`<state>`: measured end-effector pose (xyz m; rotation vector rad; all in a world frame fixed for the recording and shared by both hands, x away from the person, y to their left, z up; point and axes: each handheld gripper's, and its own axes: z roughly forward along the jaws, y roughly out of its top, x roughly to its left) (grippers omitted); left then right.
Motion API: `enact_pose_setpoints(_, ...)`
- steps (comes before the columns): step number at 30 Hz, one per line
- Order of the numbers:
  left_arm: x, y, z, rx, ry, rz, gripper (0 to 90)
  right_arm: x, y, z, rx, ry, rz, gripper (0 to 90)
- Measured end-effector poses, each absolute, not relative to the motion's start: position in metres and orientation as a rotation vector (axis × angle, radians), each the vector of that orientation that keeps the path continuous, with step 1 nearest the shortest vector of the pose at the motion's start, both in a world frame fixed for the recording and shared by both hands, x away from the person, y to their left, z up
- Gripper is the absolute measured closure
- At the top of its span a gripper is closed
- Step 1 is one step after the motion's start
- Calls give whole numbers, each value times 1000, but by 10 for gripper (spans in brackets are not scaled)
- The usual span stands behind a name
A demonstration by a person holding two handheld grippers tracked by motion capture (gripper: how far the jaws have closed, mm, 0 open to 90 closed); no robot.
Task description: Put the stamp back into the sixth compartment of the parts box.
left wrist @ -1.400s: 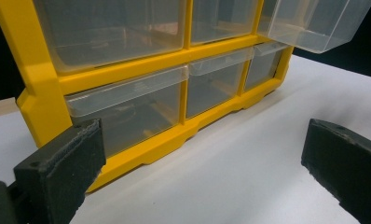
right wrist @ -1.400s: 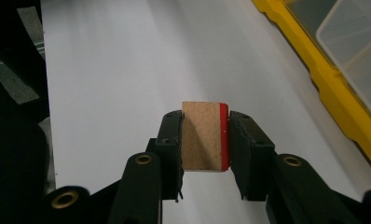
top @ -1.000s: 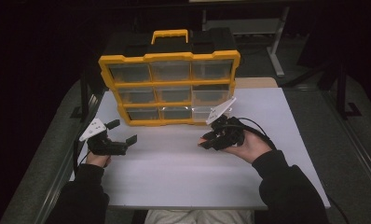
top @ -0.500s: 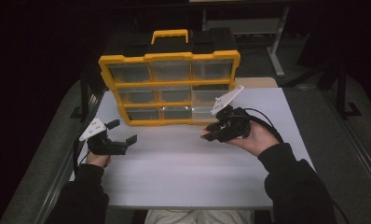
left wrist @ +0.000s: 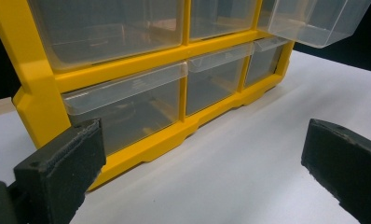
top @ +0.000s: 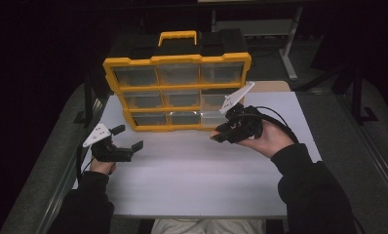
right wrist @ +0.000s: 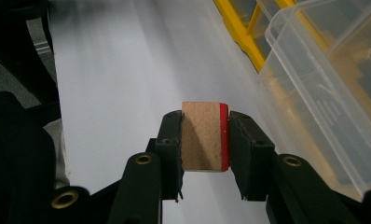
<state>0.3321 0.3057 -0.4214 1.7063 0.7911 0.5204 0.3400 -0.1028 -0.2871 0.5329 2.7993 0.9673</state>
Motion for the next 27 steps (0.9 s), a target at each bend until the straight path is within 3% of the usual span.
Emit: enact_pose_setpoints(27,332,306,-421,1702,789,517,0,354,-102,-236,527,2755,1013,652)
